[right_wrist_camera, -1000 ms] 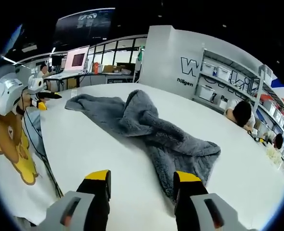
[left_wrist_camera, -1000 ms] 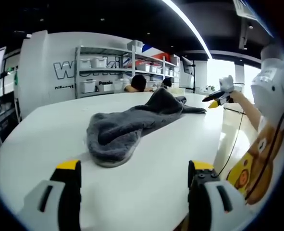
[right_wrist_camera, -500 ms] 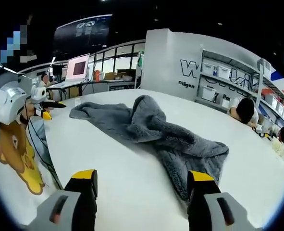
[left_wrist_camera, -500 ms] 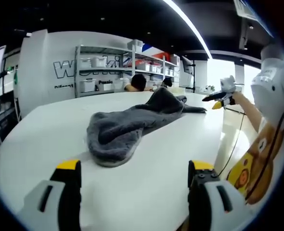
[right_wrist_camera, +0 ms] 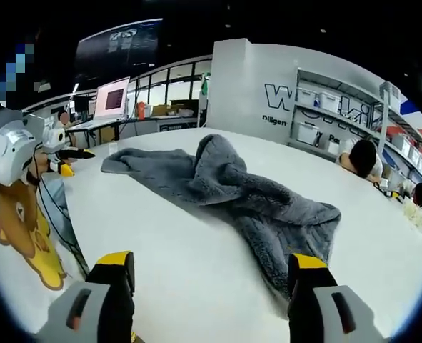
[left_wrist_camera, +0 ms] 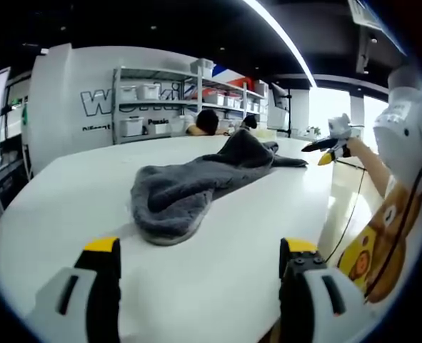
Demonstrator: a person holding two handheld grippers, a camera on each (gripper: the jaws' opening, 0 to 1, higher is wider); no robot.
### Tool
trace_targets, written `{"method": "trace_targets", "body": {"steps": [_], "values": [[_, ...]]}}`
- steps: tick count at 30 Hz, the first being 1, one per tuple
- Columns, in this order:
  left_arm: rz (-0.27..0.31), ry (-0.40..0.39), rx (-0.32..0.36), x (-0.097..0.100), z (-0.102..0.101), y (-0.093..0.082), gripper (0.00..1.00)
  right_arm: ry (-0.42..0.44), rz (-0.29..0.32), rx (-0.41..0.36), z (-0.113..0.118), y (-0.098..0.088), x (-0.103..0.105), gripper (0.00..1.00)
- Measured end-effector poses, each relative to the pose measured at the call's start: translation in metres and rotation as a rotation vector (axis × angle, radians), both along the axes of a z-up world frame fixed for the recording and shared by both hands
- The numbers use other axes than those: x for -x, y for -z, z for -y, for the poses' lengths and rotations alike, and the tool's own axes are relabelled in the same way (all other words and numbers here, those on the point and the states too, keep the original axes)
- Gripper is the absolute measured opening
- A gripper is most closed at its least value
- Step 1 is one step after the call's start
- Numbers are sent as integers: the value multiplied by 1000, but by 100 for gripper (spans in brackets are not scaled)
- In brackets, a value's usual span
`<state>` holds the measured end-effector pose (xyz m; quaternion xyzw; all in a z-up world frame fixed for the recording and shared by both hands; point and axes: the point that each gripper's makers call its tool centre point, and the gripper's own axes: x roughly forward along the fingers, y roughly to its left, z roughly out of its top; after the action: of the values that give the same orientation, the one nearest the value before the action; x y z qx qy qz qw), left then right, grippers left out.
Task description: Fold the towel on the table until its edges align and the towel forms a compact rectangular stack.
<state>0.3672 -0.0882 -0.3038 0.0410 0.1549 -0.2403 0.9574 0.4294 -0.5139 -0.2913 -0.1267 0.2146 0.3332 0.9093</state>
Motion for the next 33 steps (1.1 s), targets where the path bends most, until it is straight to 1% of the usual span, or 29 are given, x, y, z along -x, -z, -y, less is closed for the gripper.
{"method": "trace_targets", "body": {"steps": [5, 9, 17, 25, 29, 33], "values": [[1, -4, -1, 1, -1, 0, 97, 7, 0, -6, 0, 1, 1, 99], [1, -5, -2, 1, -1, 0, 97, 21, -20, -23, 2, 3, 2, 99], [-1, -5, -7, 2, 0, -1, 97, 35, -15, -60, 4, 3, 6, 99], [4, -3, -16, 1, -1, -3, 97, 39, -14, -67, 5, 4, 11, 99], [9, -1, -29, 0, -2, -6, 97, 38, -15, -66, 6, 4, 12, 99], [21, 4, -54, -4, -6, -14, 97, 39, -16, -70, 4, 5, 14, 99]]}}
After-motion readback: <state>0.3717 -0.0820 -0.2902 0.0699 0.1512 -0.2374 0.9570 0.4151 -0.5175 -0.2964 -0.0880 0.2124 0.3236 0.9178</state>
